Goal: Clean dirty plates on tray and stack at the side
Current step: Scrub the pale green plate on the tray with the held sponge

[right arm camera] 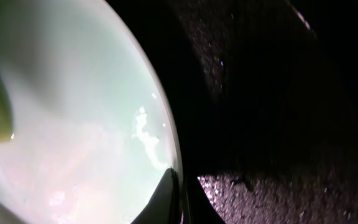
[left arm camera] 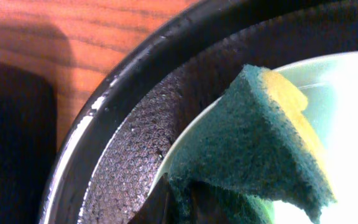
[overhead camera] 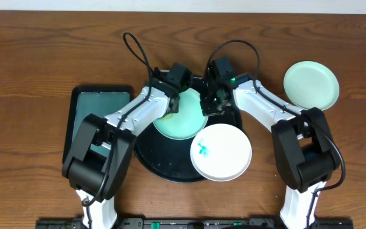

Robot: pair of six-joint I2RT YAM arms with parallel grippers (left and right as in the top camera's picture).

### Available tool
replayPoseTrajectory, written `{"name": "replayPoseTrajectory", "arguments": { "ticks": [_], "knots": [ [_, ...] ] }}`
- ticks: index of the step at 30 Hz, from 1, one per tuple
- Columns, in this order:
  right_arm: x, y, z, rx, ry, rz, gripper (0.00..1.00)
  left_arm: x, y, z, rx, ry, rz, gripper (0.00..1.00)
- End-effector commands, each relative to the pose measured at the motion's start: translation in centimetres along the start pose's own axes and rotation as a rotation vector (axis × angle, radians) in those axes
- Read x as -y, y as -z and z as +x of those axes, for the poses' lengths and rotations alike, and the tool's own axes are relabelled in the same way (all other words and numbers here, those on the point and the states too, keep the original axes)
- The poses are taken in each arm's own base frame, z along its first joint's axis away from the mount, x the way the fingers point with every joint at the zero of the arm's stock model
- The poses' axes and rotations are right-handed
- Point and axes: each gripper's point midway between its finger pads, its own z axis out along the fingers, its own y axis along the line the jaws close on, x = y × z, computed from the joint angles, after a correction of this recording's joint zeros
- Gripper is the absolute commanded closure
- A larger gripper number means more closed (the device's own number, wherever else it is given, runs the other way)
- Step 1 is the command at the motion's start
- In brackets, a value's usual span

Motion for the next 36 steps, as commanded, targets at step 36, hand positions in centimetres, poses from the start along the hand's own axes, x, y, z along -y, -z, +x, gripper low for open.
{"name": "replayPoseTrajectory", "arguments": {
  "ticks": [36],
  "knots": [
    [1.4,-0.5,1.6,-0.055,-0.017,0.052,0.99,13.1,5.7,7.2,-0.433,-0.086,1.029,0.93]
  ]
}}
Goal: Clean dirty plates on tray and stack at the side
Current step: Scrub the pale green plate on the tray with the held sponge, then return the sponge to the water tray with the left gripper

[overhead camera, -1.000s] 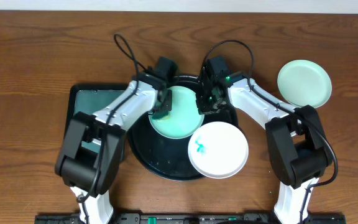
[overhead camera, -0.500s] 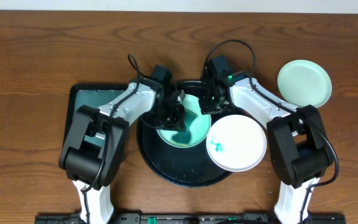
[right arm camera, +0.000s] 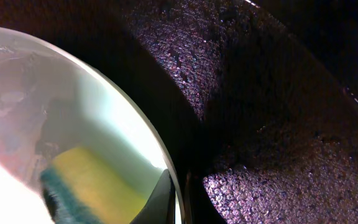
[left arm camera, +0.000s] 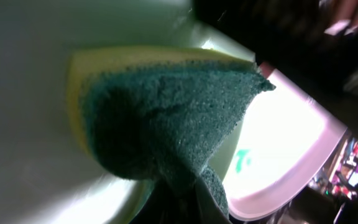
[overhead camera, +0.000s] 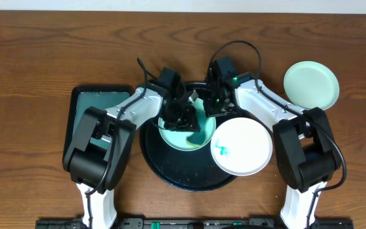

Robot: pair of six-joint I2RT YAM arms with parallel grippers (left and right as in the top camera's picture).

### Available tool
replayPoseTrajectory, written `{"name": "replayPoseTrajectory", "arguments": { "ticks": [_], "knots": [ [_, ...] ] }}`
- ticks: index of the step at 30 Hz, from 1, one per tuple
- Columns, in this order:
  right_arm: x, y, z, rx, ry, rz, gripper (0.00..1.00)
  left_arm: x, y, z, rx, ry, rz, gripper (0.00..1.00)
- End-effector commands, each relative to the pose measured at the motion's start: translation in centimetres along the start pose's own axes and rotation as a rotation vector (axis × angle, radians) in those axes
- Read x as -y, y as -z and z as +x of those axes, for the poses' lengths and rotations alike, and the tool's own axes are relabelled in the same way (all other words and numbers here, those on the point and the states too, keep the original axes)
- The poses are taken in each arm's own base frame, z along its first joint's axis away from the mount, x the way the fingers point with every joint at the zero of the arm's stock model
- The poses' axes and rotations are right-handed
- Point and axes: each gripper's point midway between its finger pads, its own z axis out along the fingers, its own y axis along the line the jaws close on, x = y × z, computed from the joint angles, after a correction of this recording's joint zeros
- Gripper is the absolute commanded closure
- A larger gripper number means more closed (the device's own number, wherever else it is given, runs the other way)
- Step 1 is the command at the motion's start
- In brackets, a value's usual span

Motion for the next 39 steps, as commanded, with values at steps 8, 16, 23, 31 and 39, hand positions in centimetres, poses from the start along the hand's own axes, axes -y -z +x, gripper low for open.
{"name": "replayPoseTrajectory", "arguments": {
  "ticks": [8,16,23,31,39],
  "knots": [
    [0.6,-0.7,1.4,-0.047,-0.029,0.030,0.99,-2.7,0.3,-3.8,0.156,0.091,-0.103,0.93],
    [0.6,-0.7,1.6,-0.051,-0.041,0.031,0.99,-10.9,5.2,-5.5,0.319,0.372,-0.357,0.93],
    [0.6,-0.7,1.5,-0.049,-0.041,0.031,0.99,-13.3,9.0,-4.2,0.325,0.441,-0.465,0.93],
    [0.6,-0.7,1.4,-0.046,-0.048,0.031,0.99,-10.3,13.7,-3.1,0.404,0.360,-0.589,0.93],
    [0.6,-0.7,1.4,-0.045,-0.047,0.030,0.99,-6.6,15.6,-2.0,0.438,0.289,-0.588,0.93]
  ]
}}
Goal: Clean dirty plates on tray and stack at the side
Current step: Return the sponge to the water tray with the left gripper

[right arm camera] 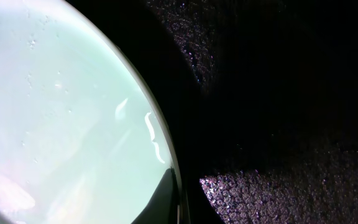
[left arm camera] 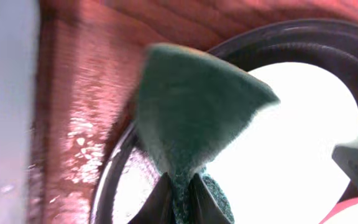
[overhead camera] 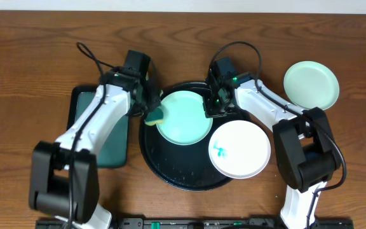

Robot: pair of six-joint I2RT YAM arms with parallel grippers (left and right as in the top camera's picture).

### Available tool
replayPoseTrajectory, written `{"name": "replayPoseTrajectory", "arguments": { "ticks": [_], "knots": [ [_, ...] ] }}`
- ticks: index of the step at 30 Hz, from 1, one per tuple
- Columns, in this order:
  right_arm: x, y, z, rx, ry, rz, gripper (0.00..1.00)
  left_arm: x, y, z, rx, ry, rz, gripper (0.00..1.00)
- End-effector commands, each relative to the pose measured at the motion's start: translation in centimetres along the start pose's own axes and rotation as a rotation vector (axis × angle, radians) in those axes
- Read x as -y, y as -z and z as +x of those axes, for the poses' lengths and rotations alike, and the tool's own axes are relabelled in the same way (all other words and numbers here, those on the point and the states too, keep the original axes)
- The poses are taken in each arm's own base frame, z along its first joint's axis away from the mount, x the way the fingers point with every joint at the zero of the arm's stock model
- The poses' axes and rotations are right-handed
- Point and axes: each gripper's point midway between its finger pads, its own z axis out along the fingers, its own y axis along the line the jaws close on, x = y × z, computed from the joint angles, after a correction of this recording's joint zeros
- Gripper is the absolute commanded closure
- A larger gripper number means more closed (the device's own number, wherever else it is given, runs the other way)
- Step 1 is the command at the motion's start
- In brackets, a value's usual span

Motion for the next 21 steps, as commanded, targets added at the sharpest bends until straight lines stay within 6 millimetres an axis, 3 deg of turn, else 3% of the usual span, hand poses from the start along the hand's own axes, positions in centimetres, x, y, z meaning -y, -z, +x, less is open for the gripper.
{"name": "replayPoseTrajectory", "arguments": {
  "ticks": [1,3,14,17,21],
  "knots": [
    [0.7,-0.7,1.0,-0.028,-0.015,0.034,0.99,0.0,1.5,-0.3,0.052,-0.033,-0.023,0.93],
    [0.7,-0.7,0.9,-0.027,-0.015,0.033,0.99,-0.6,2.3,-0.8,0.083,-0.019,-0.040,0.93],
    [0.7,-0.7,0.9,-0.023,-0.014,0.035,0.99,-11.1,3.9,-1.8,0.068,0.270,-0.240,0.93],
    [0.6,-0.7,0.7,-0.019,-0.013,0.034,0.99,-13.3,3.7,-1.7,0.054,0.319,-0.269,0.93],
    [0.6,-0.7,0.7,-0.016,-0.012,0.033,0.99,-15.9,1.8,-0.7,-0.011,0.367,-0.336,0.93]
  ]
}}
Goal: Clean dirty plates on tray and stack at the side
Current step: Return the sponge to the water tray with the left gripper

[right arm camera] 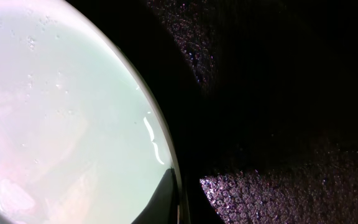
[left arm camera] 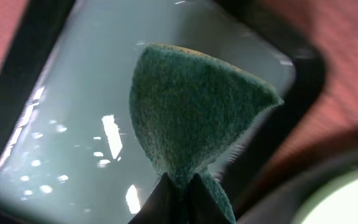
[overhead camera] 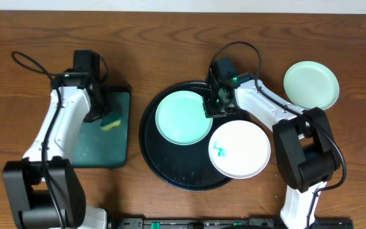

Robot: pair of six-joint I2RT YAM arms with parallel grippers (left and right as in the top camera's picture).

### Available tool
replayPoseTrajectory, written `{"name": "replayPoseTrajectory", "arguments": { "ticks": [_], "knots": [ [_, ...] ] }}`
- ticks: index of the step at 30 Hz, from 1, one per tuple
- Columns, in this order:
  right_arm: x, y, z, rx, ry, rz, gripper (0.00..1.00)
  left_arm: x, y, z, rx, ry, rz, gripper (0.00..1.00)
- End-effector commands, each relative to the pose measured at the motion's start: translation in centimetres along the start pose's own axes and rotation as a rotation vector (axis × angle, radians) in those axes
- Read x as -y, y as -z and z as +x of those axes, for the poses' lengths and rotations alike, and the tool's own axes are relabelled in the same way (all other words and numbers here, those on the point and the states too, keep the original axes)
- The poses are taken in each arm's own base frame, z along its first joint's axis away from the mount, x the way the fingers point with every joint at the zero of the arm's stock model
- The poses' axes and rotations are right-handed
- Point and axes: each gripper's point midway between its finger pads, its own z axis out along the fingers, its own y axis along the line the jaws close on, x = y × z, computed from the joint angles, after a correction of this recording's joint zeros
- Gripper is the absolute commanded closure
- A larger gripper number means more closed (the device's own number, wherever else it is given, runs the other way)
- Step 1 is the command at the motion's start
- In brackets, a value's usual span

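Observation:
A round black tray (overhead camera: 170,172) holds a mint green plate (overhead camera: 183,117) and a white plate (overhead camera: 239,149) with a teal smear. My right gripper (overhead camera: 210,108) is shut on the green plate's right rim (right arm camera: 166,155). My left gripper (overhead camera: 103,116) is shut on a green-and-yellow sponge (overhead camera: 112,119) and holds it over the dark rectangular tray (overhead camera: 100,149). In the left wrist view the sponge (left arm camera: 197,106) hangs above that tray's wet glossy floor (left arm camera: 73,137). A second green plate (overhead camera: 311,84) lies on the table at the far right.
The wooden table (overhead camera: 30,38) surrounds everything. Both arm bases stand at the near edge. A black cable loops above the right arm near the round tray's far rim.
My left gripper moved left with the sponge, from the round tray's left rim to over the rectangular tray. The right gripper and both plates kept their places.
At first the sponge rested on the green plate's left edge while my right gripper held its right rim. Then the sponge was in the plate's middle and the white plate lay further right. Later the sponge was off the plate; now it is over the rectangular tray.

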Motion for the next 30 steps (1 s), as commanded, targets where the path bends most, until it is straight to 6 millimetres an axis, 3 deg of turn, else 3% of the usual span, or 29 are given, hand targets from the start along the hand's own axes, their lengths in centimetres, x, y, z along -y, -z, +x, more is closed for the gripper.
{"name": "replayPoseTrajectory", "arguments": {
  "ticks": [1,5,8,9,11,13,19,21,23,27,30],
  "knots": [
    [0.6,-0.7,0.8,-0.019,-0.012,0.034,0.99,-2.1,-2.9,0.9,-0.073,0.029,-0.092,0.93],
    [0.7,-0.7,0.8,-0.020,-0.012,0.034,0.99,-2.6,-5.7,2.0,-0.151,0.026,-0.139,0.93],
    [0.6,-0.7,0.8,-0.020,-0.010,0.034,0.99,-2.7,-6.6,2.2,-0.170,0.024,-0.150,0.92],
    [0.6,-0.7,0.8,-0.020,-0.009,0.034,0.99,-2.7,-6.7,2.1,-0.167,0.024,-0.148,0.88],
    [0.6,-0.7,0.8,-0.020,-0.009,0.034,0.98,-2.6,-6.5,2.0,-0.161,0.025,-0.144,0.67],
    [0.7,-0.7,0.8,-0.019,-0.010,0.034,0.99,-2.4,-5.9,1.9,-0.154,0.018,-0.127,0.54],
    [0.6,-0.7,0.6,-0.013,-0.009,0.031,0.99,-0.5,-1.6,1.6,-0.100,0.011,0.018,0.46],
    [0.6,-0.7,0.6,-0.012,-0.009,0.031,0.99,-0.2,0.7,1.7,-0.064,0.008,0.052,0.38],
    [0.4,-0.7,0.6,-0.015,-0.009,0.018,0.98,-0.2,2.8,2.0,-0.038,0.007,0.085,0.23],
    [-0.4,-0.3,0.5,-0.014,-0.014,-0.031,0.98,-0.1,6.5,3.0,0.002,0.004,0.158,0.22],
    [-0.1,1.3,-0.5,0.034,-0.040,-0.041,0.98,-0.1,8.5,3.7,0.040,-0.011,0.185,0.21]
  ]
}}
